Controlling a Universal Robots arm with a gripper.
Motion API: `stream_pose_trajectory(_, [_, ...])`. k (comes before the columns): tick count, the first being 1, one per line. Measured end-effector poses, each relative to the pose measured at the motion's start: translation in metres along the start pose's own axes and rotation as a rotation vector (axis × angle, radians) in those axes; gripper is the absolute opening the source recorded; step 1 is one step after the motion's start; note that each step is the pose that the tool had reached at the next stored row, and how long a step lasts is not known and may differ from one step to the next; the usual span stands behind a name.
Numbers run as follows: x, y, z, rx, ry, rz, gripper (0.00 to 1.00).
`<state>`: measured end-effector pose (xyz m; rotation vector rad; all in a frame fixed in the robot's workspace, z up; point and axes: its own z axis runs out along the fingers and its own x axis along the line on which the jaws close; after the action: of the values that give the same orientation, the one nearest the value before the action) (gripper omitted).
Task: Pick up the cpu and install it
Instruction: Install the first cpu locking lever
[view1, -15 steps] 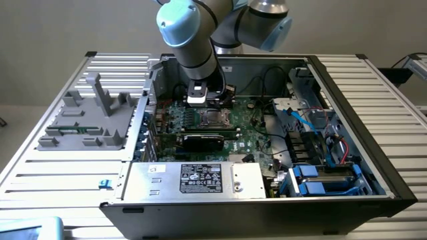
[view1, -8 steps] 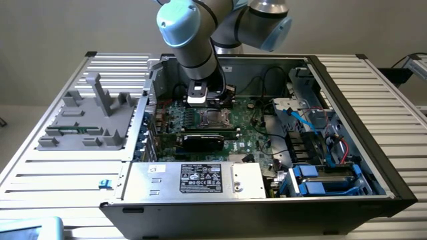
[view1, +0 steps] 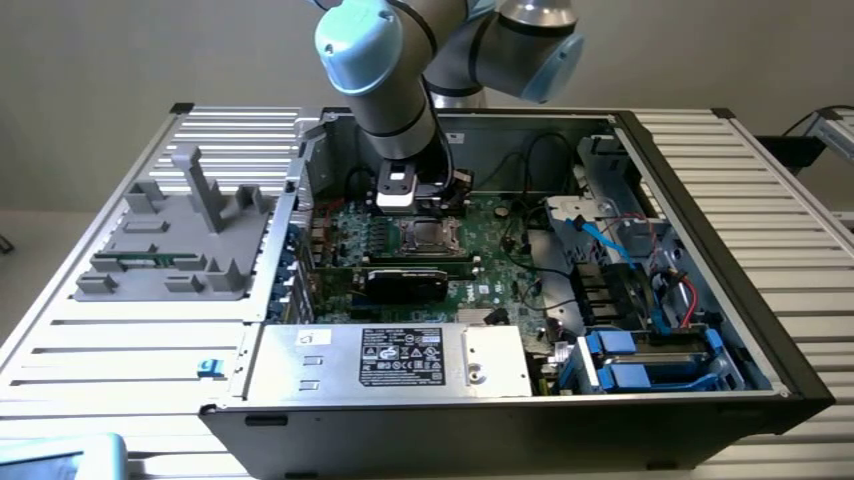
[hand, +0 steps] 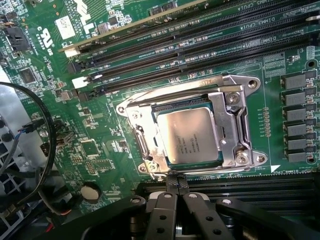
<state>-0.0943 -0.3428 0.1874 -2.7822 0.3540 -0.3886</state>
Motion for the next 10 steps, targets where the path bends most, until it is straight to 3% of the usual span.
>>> stream_pose_trajectory(10, [-0.0002,-0.0005,0.0007,0.0022,0.0033,-0.001,0.11])
